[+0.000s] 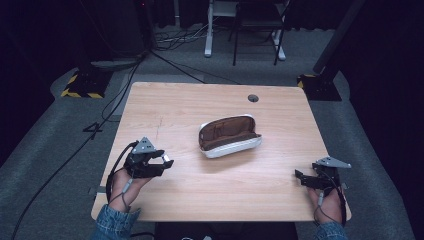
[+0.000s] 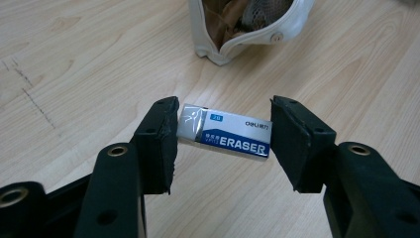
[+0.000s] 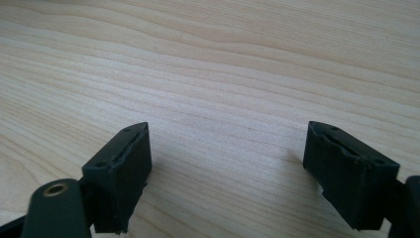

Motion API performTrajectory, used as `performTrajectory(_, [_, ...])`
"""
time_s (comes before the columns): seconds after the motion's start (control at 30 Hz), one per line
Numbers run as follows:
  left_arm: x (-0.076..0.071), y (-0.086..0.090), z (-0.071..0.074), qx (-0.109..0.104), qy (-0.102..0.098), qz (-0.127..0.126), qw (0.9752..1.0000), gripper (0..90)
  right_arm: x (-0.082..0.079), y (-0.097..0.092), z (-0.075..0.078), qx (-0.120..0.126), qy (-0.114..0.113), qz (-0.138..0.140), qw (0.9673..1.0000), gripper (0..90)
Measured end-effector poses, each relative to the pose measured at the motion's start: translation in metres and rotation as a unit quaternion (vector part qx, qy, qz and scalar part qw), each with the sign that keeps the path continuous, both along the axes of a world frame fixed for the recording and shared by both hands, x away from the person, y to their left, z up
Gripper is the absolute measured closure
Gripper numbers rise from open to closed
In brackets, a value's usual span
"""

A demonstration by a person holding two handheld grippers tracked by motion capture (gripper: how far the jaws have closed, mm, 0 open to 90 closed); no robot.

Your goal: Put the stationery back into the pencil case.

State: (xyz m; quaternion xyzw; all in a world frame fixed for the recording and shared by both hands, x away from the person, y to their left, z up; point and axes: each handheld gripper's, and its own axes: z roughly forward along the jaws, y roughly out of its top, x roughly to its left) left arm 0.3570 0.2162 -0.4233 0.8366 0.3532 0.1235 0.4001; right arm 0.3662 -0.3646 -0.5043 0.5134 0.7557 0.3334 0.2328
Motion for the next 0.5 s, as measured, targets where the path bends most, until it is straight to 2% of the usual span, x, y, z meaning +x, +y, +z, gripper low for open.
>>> performTrajectory(0.17, [0.003, -0.009, 0.011, -0.009, -0.005, -0.003, 0.9999, 46.1, 0.000, 0.000, 0.000, 0.000, 0.000, 0.000, 1.0000, 19.3])
performTrajectory(0.33, [0.008, -0.021, 0.022, -0.006, -0.017, -0.014, 0.9997, 46.1, 0.000, 0.000, 0.000, 0.001, 0.001, -0.001, 1.0000, 19.4])
performTrajectory(0.47, [0.018, -0.034, 0.030, -0.013, -0.021, -0.025, 0.9994, 46.0, 0.000, 0.000, 0.000, 0.000, 0.001, -0.001, 1.0000, 19.4])
performTrajectory(0.5, [0.021, -0.037, 0.030, -0.021, -0.017, -0.024, 0.9993, 46.0, 0.000, 0.000, 0.000, 0.001, 0.001, -0.001, 1.0000, 19.4])
